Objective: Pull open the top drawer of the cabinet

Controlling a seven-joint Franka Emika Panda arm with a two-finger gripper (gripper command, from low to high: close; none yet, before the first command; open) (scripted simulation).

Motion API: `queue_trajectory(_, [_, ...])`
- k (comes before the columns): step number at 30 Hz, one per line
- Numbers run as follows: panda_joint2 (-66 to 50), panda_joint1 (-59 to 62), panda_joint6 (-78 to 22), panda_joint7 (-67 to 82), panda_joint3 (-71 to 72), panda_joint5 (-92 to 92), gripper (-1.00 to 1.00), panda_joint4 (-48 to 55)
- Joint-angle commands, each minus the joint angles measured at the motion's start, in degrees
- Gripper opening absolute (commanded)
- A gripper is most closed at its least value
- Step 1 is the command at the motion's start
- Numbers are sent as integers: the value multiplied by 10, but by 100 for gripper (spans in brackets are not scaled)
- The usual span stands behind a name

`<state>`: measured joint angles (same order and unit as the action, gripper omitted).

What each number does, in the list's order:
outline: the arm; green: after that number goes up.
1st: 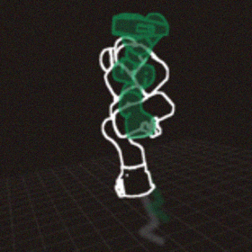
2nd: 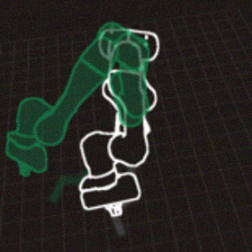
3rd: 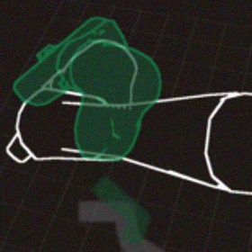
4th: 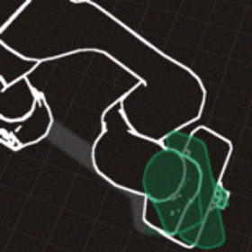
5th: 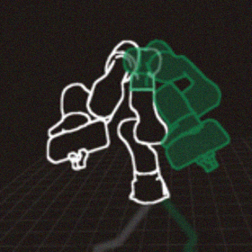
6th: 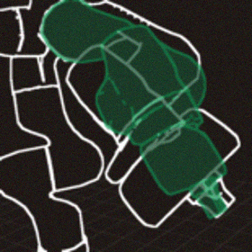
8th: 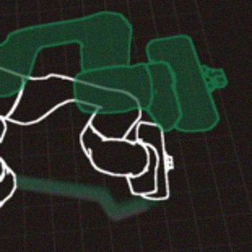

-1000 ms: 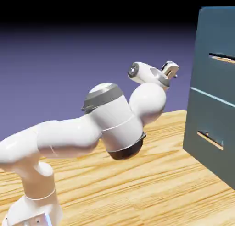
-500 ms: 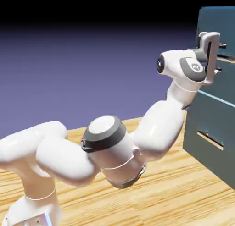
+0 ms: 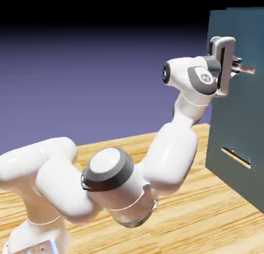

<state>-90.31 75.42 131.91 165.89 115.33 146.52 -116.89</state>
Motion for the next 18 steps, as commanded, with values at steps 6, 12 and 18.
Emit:
queue_trajectory(6, [-30,82,-44,-3,31,-26,-100,-125])
queue_trajectory(12, [-57,180,-74,-9,70,-74,-100,-249])
queue_trajectory(18, [-94,267,-92,-3,117,-138,100,-350])
